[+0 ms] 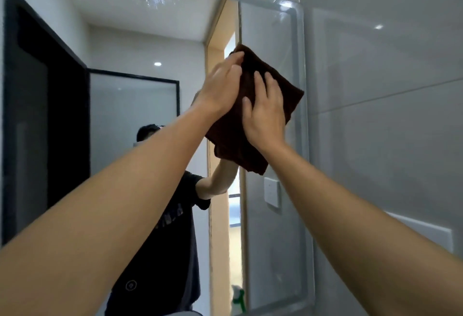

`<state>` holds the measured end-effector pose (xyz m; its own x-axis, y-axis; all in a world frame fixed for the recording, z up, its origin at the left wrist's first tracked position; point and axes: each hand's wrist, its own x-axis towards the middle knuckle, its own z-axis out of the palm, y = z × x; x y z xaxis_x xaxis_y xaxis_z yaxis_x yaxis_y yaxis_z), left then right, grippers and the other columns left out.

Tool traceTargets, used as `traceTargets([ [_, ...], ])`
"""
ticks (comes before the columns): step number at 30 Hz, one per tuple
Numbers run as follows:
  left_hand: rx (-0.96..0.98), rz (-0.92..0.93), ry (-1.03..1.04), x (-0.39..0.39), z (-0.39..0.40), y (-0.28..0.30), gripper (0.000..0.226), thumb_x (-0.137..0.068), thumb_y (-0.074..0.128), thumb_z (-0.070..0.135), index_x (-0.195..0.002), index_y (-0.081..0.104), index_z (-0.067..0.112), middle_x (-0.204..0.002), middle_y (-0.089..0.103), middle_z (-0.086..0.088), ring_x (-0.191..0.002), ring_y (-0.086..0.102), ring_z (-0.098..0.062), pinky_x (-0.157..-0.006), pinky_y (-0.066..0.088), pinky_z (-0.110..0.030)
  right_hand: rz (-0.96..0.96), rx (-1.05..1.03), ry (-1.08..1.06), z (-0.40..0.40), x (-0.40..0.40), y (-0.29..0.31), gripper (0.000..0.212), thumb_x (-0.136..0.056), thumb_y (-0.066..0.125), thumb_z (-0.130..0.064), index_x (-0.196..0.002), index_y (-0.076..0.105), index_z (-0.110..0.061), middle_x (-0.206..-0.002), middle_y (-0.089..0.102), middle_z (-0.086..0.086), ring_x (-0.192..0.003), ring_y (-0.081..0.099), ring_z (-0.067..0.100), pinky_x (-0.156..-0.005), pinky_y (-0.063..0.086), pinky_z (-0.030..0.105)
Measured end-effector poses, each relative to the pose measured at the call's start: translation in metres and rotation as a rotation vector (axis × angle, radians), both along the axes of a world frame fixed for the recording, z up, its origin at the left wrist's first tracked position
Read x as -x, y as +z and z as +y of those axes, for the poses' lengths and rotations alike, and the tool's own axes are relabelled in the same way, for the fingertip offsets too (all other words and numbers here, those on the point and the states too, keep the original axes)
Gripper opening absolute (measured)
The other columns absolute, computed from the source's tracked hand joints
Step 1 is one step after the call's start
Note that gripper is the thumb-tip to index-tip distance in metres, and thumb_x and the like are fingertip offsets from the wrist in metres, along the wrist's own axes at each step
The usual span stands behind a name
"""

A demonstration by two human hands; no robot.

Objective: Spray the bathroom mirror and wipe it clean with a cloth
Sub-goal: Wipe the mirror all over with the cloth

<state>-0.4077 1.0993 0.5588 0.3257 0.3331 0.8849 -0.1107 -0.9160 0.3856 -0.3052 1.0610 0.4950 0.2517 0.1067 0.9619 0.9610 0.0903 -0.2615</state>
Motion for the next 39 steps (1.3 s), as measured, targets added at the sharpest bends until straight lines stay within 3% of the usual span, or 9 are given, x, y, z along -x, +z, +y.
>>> traceTargets([
  [4, 0.258, -0.073, -0.221, 0.017, -0.01, 0.007, 0.04, -0.099, 0.043, 0.028, -0.131, 0.06, 0.012, -0.132, 0.062, -0.002, -0.118, 0.06, -0.009, -0.106, 0.044, -0.029, 0.004, 0.063, -0.2, 0.034, 0.013, 0.015, 0.066, -0.101, 0.033, -0.053, -0.16, 0.012, -0.033, -0.169, 0.01, 0.004, -0.156, 0.004, 0.027, -0.122, 0.007, 0.059],
  [6, 0.139, -0.01, -0.125, 0.02, -0.015, -0.005, 0.035, -0.098, 0.041, 0.032, -0.119, 0.066, 0.018, -0.123, 0.064, 0.0, -0.114, 0.058, -0.009, -0.101, 0.043, -0.029, 0.009, 0.036, -0.269, 0.044, 0.014, 0.01, 0.068, -0.098, 0.028, -0.055, -0.16, 0.011, -0.032, -0.169, 0.009, 0.003, -0.156, 0.003, 0.027, -0.122, 0.007, 0.061],
  [10, -0.297, 0.066, 0.248, 0.016, -0.015, -0.037, 0.04, -0.104, 0.038, 0.027, -0.135, 0.06, 0.013, -0.137, 0.059, -0.002, -0.125, 0.054, -0.013, -0.11, 0.04, -0.033, -0.012, 0.037, -0.364, 0.045, 0.009, 0.002, 0.073, -0.091, 0.009, -0.048, -0.16, 0.004, -0.026, -0.169, 0.005, 0.004, -0.156, 0.002, 0.026, -0.122, 0.012, 0.059],
  [12, -0.497, 0.054, 0.426, 0.013, -0.018, -0.054, 0.039, -0.101, 0.041, 0.026, -0.13, 0.062, 0.011, -0.134, 0.06, -0.003, -0.121, 0.055, -0.017, -0.105, 0.042, -0.035, -0.03, 0.039, -0.365, 0.042, 0.005, -0.004, 0.074, -0.088, -0.001, -0.047, -0.16, 0.004, -0.028, -0.169, 0.006, 0.002, -0.156, 0.003, 0.025, -0.122, 0.013, 0.059],
  [20, -0.554, 0.116, 0.745, 0.052, -0.025, -0.165, 0.02, -0.093, 0.045, 0.026, -0.095, 0.06, 0.012, -0.094, 0.057, -0.005, -0.086, 0.051, -0.024, -0.078, 0.042, -0.041, -0.05, 0.022, -0.344, 0.029, -0.056, -0.111, 0.066, -0.097, 0.039, -0.059, -0.157, 0.03, -0.032, -0.166, 0.023, 0.004, -0.154, 0.017, 0.026, -0.121, 0.015, 0.059],
  [27, -0.604, 0.341, 0.681, 0.056, -0.041, -0.267, 0.03, -0.094, 0.052, 0.026, -0.116, 0.068, 0.012, -0.126, 0.063, -0.011, -0.122, 0.055, -0.029, -0.11, 0.036, -0.045, -0.001, 0.106, -0.333, 0.02, -0.073, -0.29, 0.068, -0.096, 0.044, -0.054, -0.155, 0.032, -0.023, -0.164, 0.025, 0.014, -0.153, 0.019, 0.034, -0.119, 0.019, 0.062],
  [31, -0.598, 0.349, 0.63, 0.061, -0.049, -0.296, 0.035, -0.095, 0.051, 0.026, -0.122, 0.068, 0.012, -0.137, 0.059, -0.014, -0.133, 0.051, -0.03, -0.114, 0.033, -0.051, 0.122, 0.175, -0.323, 0.02, -0.063, -0.356, 0.067, -0.096, 0.04, -0.052, -0.153, 0.033, -0.019, -0.164, 0.024, 0.016, -0.153, 0.017, 0.035, -0.117, 0.02, 0.064],
  [35, -0.614, 0.349, 0.638, 0.074, -0.043, -0.301, 0.038, -0.095, 0.055, 0.027, -0.129, 0.065, 0.014, -0.146, 0.053, -0.013, -0.141, 0.043, -0.03, -0.116, 0.03, -0.053, 0.188, 0.13, -0.337, 0.025, -0.052, -0.351, 0.064, -0.096, 0.04, -0.051, -0.149, 0.041, -0.016, -0.163, 0.027, 0.016, -0.152, 0.02, 0.036, -0.116, 0.022, 0.064],
  [39, -0.639, 0.288, 0.679, 0.074, -0.038, -0.267, 0.043, -0.097, 0.051, 0.029, -0.137, 0.06, 0.015, -0.152, 0.047, -0.013, -0.146, 0.037, -0.03, -0.119, 0.024, -0.055, 0.1, 0.029, -0.377, 0.03, -0.054, -0.271, 0.063, -0.097, 0.041, -0.054, -0.149, 0.044, -0.02, -0.161, 0.032, 0.016, -0.149, 0.028, 0.036, -0.114, 0.027, 0.063],
])
